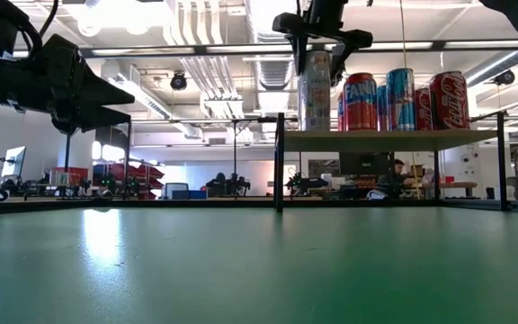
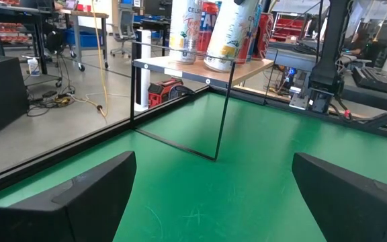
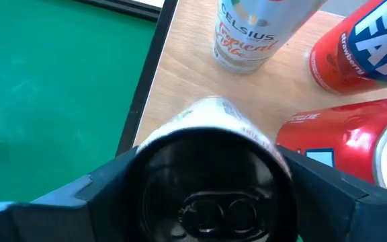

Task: Place canned beverage on shelf
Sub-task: Put the white-yellow soda can on the shelf and align it with the other white-yellow soda can

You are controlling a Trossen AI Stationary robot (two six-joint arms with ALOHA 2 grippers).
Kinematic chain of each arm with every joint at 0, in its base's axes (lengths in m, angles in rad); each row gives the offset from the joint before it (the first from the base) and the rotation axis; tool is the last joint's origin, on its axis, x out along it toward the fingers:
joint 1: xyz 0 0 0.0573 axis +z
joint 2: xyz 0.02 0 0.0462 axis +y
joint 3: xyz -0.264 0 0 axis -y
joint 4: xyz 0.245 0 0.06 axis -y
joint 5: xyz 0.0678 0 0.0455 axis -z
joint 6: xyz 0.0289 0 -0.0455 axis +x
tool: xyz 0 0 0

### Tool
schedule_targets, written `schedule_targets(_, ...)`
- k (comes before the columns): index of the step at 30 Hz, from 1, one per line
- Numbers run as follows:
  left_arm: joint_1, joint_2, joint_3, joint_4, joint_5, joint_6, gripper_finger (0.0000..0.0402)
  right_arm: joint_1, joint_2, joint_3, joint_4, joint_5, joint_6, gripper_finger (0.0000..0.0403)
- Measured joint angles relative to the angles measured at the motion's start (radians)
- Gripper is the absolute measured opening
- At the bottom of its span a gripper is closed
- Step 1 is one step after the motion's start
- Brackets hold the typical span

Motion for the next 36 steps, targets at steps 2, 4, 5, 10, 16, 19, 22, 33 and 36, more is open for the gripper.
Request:
schedule_targets(2, 0.000, 0.000, 0.000, 0.000, 0.000, 0.000, 0.0384, 0.000, 0.001, 0.000, 0.001, 0.001, 0.000, 0.0317)
schedule_targets(4, 0.000, 0.000, 0.000, 0.000, 0.000, 0.000, 0.0384, 0.000, 0.001, 0.000, 0.001, 0.003, 0.000, 0.0320)
schedule_targets(5, 0.000, 0.000, 0.000, 0.000, 0.000, 0.000, 0.0384, 0.000, 0.001, 0.000, 0.001, 0.003, 0.000, 0.0320)
schedule_targets(10, 0.000, 0.000, 0.000, 0.000, 0.000, 0.000, 0.0384, 0.000, 0.001, 0.000, 0.002, 0.007, 0.000, 0.0322)
schedule_targets(16, 0.000, 0.000, 0.000, 0.000, 0.000, 0.000, 0.0384, 0.000, 0.001, 0.000, 0.001, 0.010, 0.000, 0.0323)
schedule_targets(19, 0.000, 0.000, 0.000, 0.000, 0.000, 0.000, 0.0384, 0.000, 0.001, 0.000, -0.002, 0.010, 0.000, 0.0324)
schedule_targets(22, 0.000, 0.000, 0.000, 0.000, 0.000, 0.000, 0.0384, 0.001, 0.001, 0.000, -0.003, 0.009, 0.013, 0.0324)
schedule_targets(33, 0.000, 0.000, 0.000, 0.000, 0.000, 0.000, 0.0384, 0.036, 0.000, 0.000, -0.013, 0.049, 0.263, 0.0325)
schedule_targets(36, 0.000, 0.000, 0.000, 0.000, 0.000, 0.000, 0.0384, 0.055, 0.000, 0.000, -0.004, 0.086, 0.322, 0.0325)
